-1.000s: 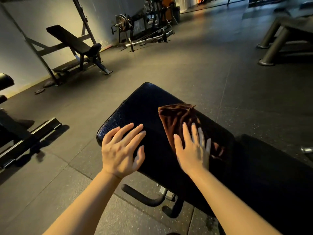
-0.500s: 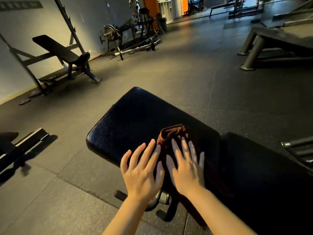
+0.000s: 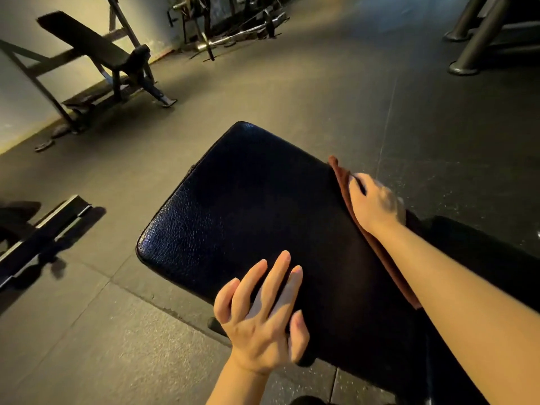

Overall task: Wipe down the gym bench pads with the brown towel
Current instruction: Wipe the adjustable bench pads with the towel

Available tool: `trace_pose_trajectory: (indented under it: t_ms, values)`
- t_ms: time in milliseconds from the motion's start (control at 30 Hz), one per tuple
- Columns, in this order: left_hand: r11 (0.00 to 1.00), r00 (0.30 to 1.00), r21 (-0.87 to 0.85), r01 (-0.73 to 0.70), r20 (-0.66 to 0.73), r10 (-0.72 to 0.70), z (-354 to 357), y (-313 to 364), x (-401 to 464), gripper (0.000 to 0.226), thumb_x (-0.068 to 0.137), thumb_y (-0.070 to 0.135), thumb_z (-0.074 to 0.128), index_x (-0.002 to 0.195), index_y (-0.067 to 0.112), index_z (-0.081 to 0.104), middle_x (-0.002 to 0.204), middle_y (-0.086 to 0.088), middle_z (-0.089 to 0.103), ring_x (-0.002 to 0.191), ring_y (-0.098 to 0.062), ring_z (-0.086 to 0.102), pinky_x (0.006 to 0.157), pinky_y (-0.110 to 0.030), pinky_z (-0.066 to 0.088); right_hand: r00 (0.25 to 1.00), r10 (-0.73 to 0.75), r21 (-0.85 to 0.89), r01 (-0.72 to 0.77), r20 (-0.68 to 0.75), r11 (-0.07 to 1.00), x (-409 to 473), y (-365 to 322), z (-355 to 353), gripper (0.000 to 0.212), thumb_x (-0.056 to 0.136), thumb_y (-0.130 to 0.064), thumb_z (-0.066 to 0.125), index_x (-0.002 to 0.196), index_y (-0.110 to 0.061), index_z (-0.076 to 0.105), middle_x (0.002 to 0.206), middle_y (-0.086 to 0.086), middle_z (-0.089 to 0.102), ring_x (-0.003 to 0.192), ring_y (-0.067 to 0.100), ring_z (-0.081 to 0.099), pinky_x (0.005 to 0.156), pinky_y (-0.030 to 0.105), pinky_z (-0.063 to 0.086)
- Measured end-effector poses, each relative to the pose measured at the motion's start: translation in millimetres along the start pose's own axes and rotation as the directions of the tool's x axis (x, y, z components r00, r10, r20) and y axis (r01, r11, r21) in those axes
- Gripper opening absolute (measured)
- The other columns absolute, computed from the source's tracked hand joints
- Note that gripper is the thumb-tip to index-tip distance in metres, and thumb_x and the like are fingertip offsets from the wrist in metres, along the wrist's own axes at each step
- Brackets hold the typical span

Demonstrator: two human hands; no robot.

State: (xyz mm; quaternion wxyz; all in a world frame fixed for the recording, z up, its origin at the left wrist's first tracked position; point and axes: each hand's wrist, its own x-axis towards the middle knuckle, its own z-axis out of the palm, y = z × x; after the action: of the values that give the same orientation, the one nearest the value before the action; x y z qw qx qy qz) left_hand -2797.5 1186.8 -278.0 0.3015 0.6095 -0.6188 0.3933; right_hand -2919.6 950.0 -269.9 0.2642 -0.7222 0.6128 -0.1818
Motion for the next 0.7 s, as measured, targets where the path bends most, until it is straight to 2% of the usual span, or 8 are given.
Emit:
trace_pose_trajectory:
  t_ms: [67, 200, 333, 467, 567, 633, 700]
  values:
    - [1.000, 1.000, 0.002, -0.009, 0.003, 0.009, -2, -2, -1, 0.050, 0.096, 0.037, 0.029, 0.106, 0.026, 0.078, 0.123, 0.005, 0.068, 0.119, -0.014, 0.054, 0.107, -0.034, 0.025, 1.000, 0.003, -0.014, -0.003, -0.026, 1.000, -14, -3, 3, 0.054, 0.104, -0.050, 0.017, 0.151, -0.030, 0.034, 0.154, 0.006, 0.039, 0.141, 0.031, 0.035, 0.117, 0.047, 0.022]
    - [1.000, 0.999, 0.007, 0.014, 0.041, -0.014, -4, -3, 0, 0.047, 0.095, 0.037, 0.034, 0.110, 0.027, 0.077, 0.128, 0.006, 0.066, 0.122, -0.015, 0.053, 0.111, -0.033, 0.023, 0.999, -0.042, -0.083, 0.041, -0.005, 0.996, -59, -12, 9, 0.057, 0.104, -0.047, 0.013, 0.158, -0.027, 0.006, 0.166, 0.001, 0.005, 0.152, 0.022, 0.002, 0.123, 0.046, 0.001]
    - [0.999, 0.995, 0.028, 0.022, 0.096, -0.024, -13, -3, 2, 0.043, 0.094, 0.035, 0.040, 0.112, 0.025, 0.076, 0.130, 0.003, 0.065, 0.121, -0.019, 0.054, 0.110, -0.036, 0.025, 0.986, -0.166, -0.134, 0.168, 0.022, 0.977, -123, -10, 18, 0.059, 0.102, -0.050, 0.007, 0.156, -0.028, -0.001, 0.166, 0.000, -0.004, 0.152, 0.020, -0.006, 0.123, 0.046, -0.003]
    - [0.997, 0.984, -0.014, 0.081, 0.161, -0.078, -28, 4, 2, 0.038, 0.097, 0.034, 0.046, 0.124, 0.020, 0.068, 0.141, -0.007, 0.056, 0.127, -0.024, 0.050, 0.104, -0.041, 0.031, 0.936, -0.349, -0.142, 0.351, 0.035, 0.926, -189, 7, 27, 0.074, 0.083, -0.068, -0.024, 0.148, -0.036, -0.010, 0.161, -0.006, -0.011, 0.151, 0.019, -0.008, 0.120, 0.045, -0.005]
    - [0.986, 0.979, -0.087, 0.140, 0.158, -0.126, -44, 1, 12, 0.035, 0.095, 0.030, 0.053, 0.125, 0.016, 0.065, 0.145, -0.013, 0.050, 0.131, -0.031, 0.048, 0.103, -0.047, 0.036, 0.923, -0.369, -0.194, 0.383, 0.107, 0.903, -201, 12, 25, 0.075, 0.070, -0.071, -0.038, 0.139, -0.046, -0.026, 0.159, -0.008, -0.021, 0.144, 0.013, -0.025, 0.119, 0.045, -0.012]
    - [0.991, 0.976, -0.018, 0.136, 0.174, -0.131, -57, -16, 30, 0.036, 0.094, 0.032, 0.053, 0.123, 0.016, 0.068, 0.144, -0.013, 0.052, 0.133, -0.033, 0.048, 0.106, -0.051, 0.035, 0.922, -0.355, -0.186, 0.380, 0.158, 0.906, -195, 7, 18, 0.067, 0.073, -0.071, -0.027, 0.136, -0.047, -0.029, 0.161, -0.008, -0.022, 0.139, 0.010, -0.032, 0.117, 0.045, -0.017]
    - [0.989, 0.958, 0.069, 0.129, 0.248, -0.142, -64, -42, 55, 0.041, 0.093, 0.037, 0.050, 0.126, 0.017, 0.066, 0.145, -0.012, 0.051, 0.134, -0.032, 0.046, 0.111, -0.052, 0.029, 0.910, -0.374, -0.163, 0.403, 0.182, 0.901, -183, -7, 13, 0.056, 0.087, -0.067, -0.008, 0.137, -0.048, -0.026, 0.163, -0.006, -0.019, 0.142, 0.013, -0.031, 0.116, 0.048, -0.018]
